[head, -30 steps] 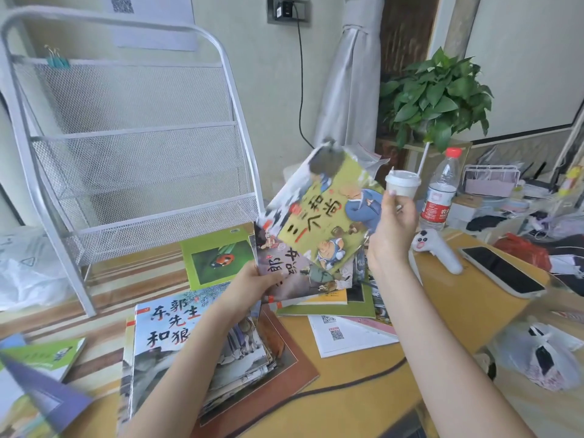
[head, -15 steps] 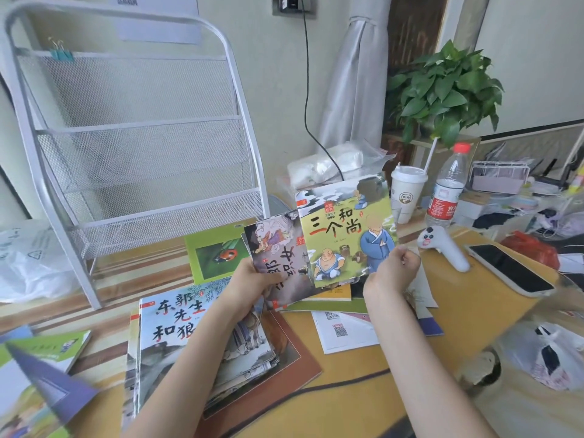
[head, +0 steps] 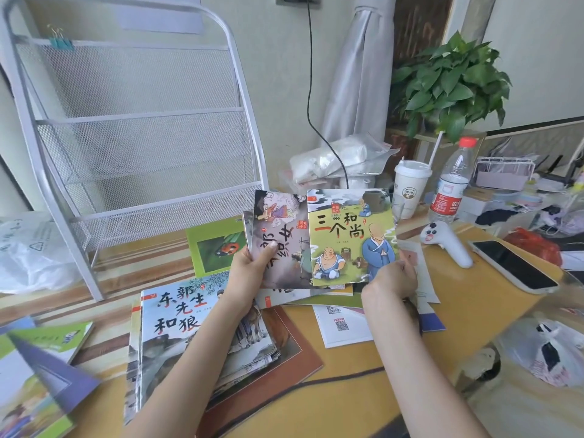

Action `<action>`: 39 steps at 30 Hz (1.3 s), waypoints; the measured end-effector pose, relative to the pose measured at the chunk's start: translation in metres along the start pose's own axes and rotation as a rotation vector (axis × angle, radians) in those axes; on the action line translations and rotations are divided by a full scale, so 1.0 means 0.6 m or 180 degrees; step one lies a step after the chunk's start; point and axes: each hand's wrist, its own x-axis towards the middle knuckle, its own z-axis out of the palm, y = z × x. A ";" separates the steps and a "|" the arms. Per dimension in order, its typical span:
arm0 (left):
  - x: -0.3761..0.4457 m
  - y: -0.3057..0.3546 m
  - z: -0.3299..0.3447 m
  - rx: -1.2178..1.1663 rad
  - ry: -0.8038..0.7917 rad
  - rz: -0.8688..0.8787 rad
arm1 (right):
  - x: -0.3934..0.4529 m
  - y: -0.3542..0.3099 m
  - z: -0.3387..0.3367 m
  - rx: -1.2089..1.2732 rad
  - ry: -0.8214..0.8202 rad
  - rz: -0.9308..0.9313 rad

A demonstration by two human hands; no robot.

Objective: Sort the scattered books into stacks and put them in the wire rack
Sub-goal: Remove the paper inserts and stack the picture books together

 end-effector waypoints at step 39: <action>-0.025 0.027 0.009 0.0838 0.0063 0.0517 | -0.031 -0.083 0.094 -0.2614 -0.2635 -0.4179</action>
